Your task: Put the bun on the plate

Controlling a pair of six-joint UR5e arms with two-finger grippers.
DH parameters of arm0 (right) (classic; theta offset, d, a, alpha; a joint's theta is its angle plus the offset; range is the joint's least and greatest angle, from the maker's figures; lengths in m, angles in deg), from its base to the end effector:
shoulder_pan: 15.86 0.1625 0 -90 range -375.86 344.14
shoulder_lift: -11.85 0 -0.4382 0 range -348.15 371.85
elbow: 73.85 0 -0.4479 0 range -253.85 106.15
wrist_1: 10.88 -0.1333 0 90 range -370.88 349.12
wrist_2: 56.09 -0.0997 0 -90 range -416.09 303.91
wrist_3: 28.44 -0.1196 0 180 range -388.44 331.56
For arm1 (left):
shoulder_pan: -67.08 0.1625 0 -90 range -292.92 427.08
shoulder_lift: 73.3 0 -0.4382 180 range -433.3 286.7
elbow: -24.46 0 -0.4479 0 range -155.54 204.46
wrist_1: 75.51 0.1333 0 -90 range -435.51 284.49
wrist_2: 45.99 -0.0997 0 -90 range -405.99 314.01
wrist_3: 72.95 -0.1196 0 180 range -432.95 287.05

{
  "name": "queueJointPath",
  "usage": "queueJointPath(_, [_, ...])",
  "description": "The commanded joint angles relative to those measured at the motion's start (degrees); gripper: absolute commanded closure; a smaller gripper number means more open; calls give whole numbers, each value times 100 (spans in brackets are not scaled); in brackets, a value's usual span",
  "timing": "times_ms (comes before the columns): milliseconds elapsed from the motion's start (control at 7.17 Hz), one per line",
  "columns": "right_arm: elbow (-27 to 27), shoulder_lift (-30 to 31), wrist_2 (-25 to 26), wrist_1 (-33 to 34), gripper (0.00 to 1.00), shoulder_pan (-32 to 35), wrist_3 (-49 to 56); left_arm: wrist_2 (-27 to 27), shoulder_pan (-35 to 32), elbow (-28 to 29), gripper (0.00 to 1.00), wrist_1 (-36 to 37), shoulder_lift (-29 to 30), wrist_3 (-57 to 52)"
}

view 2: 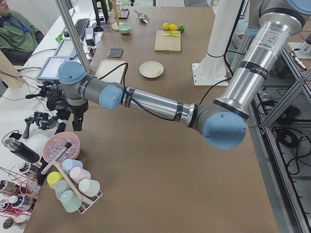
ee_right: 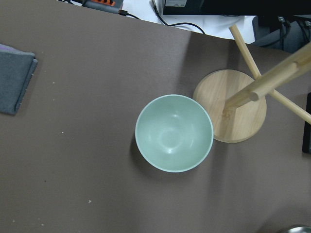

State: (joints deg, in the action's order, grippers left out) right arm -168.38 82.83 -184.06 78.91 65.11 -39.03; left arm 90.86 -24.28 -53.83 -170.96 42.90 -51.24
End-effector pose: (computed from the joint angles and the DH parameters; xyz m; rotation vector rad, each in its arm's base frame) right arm -0.0482 -0.6836 0.4439 0.2821 -0.7113 -0.1115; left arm -0.0638 -0.7474 0.4865 0.1805 0.8558 -0.2345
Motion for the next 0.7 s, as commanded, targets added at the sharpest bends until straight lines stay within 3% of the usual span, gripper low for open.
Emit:
queueJointPath(0, [30,231,0,-5,0,217,309,-9,-4,95,2,351,-27,26])
queueJointPath(558, [144,311,-61,13,0,323,276,-9,-4,69,2,361,-27,255])
